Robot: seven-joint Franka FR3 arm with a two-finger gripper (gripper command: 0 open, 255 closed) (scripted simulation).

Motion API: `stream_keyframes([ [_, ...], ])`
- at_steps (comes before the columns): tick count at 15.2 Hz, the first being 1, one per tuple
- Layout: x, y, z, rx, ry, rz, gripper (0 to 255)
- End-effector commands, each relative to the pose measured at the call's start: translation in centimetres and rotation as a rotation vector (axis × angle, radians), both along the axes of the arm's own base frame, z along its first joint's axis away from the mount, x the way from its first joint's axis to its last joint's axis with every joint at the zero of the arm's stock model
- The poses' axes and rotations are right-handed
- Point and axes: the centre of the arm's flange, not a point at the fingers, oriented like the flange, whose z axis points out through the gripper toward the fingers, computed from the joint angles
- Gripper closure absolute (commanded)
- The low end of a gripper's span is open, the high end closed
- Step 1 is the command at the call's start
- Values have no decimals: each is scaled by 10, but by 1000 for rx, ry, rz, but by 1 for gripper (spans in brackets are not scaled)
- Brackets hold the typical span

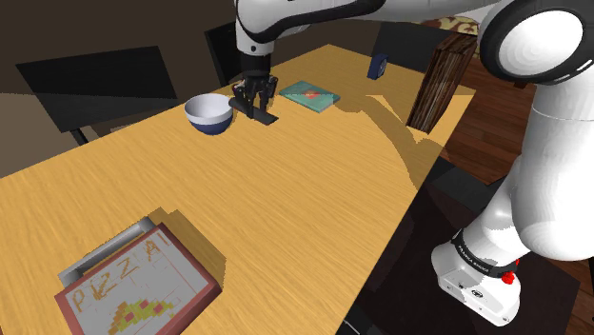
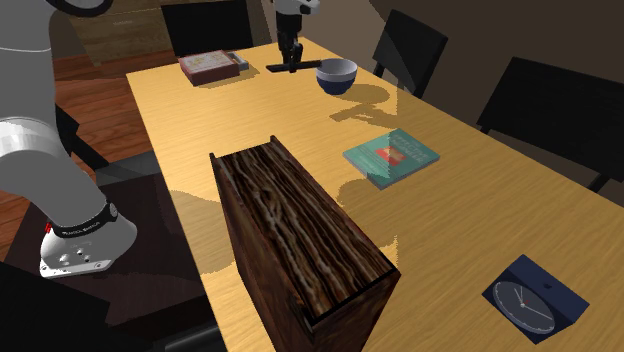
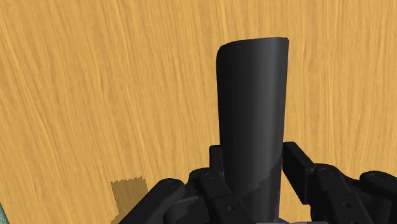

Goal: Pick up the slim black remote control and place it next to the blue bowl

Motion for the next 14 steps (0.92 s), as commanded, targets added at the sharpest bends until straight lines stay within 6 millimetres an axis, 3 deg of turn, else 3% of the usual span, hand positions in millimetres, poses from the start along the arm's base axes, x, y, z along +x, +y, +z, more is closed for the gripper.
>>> stream_keyframes([
  [1, -1, 0, -10, 0, -1, 0, 255],
  [14, -1, 0, -79, 0, -1, 0, 255],
])
